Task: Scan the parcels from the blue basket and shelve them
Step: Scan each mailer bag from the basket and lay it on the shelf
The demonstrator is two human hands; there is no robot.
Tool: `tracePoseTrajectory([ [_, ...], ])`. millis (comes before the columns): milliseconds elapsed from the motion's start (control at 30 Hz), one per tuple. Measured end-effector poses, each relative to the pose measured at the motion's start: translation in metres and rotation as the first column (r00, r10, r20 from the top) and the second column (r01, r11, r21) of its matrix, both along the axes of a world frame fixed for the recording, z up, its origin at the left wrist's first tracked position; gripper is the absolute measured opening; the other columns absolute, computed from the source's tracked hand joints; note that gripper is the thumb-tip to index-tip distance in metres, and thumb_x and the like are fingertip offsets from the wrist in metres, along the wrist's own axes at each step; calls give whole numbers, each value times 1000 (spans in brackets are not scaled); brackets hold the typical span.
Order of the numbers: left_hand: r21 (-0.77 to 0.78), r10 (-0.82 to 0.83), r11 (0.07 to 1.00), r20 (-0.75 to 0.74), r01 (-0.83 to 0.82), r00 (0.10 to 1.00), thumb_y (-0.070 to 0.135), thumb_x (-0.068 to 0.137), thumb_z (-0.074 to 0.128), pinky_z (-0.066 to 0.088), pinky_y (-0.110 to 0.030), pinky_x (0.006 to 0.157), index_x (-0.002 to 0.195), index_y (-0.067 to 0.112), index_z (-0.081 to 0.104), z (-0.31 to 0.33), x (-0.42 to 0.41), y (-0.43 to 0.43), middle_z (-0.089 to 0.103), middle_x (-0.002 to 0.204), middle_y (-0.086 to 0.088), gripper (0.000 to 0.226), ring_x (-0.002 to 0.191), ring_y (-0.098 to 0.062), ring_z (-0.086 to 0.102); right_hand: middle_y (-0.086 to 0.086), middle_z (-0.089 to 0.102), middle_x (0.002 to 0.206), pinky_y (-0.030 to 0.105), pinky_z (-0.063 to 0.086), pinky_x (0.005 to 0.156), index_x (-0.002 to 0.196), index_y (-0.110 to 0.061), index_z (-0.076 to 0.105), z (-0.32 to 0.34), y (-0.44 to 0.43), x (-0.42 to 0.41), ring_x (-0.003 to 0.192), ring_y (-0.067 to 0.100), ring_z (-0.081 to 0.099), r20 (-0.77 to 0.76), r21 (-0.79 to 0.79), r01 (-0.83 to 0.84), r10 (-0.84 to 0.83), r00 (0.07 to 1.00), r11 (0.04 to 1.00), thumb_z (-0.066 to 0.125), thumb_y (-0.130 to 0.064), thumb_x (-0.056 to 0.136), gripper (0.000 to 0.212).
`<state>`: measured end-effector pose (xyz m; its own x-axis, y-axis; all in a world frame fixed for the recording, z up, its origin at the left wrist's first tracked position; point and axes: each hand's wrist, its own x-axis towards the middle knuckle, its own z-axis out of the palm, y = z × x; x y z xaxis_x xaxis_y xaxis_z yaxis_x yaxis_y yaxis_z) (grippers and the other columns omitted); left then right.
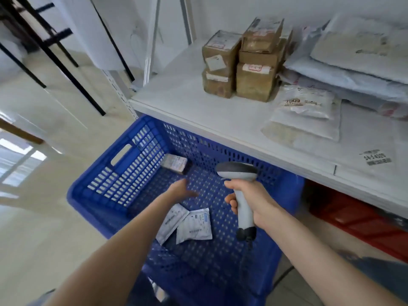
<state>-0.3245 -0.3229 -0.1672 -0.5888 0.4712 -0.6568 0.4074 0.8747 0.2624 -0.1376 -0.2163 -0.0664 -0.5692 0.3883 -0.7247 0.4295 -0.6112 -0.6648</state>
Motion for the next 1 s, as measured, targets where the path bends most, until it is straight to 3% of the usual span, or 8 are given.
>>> tracePoseTrajectory([
  [133,-64,239,971,161,-231,958,27,91,65,43,-35,91,144,5,33,-77,1,-50,42,144,-10,65,127,-30,45,11,59,58,20,42,40,87,-8,61,-55,-26,-34,35,11,47,125,-79,-26,35,992,997,64,-13,89,6],
  [267,-204,370,922,222,-328,902,38,84,71,44,-31,88,126,4,48,-156,10,-76,52,128,-11,59,116,-28,51,8,60,55,19,43,40,82,-8,63,-109,-37,-39,35,9,48,266,-135,16,21,964,991,65,-15,89,10],
  [400,-294,504,851,220,-435,836,53,89,57,33,-36,109,146,2,32,-202,17,-71,34,151,-16,80,134,-31,38,7,59,55,19,43,39,83,-9,62,-142,-37,-33,35,9,48,339,-179,76,-11,941,981,65,-14,89,8],
  [500,-289,702,709,200,-644,683,53,90,55,18,-32,115,150,-2,5,-216,20,-58,10,158,-17,95,144,-29,18,7,59,53,20,43,40,86,-10,62,-153,-32,-29,37,10,47,335,-203,107,-34,942,973,65,-15,88,6],
  [567,-285,741,666,141,-689,657,52,87,61,23,-36,113,148,-6,6,-232,24,-59,16,156,-20,101,142,-32,23,6,60,53,21,43,42,83,-10,61,-156,-28,-29,38,10,46,330,-199,119,-48,943,973,65,-15,87,8],
  [733,-196,747,665,185,-721,639,31,78,72,47,-36,98,126,-3,53,-239,38,-55,59,125,-18,62,115,-33,57,5,61,53,22,44,45,82,-10,63,-156,-19,-26,39,11,47,315,-171,140,-80,946,975,66,-17,87,9],
  [867,-26,705,649,394,-760,589,20,80,75,54,-34,69,106,-8,63,-207,39,-36,66,85,-16,40,69,-27,63,4,61,53,21,45,44,84,-9,63,-132,-9,-19,40,10,47,271,-154,214,-167,948,965,66,-17,87,9],
  [1000,134,508,772,457,-621,730,15,91,63,48,-28,58,87,3,65,-123,24,-10,57,65,-5,14,58,-17,52,3,61,53,19,43,43,82,-9,62,-85,9,-3,37,8,46,183,-93,318,-297,937,944,66,-15,88,9],
])
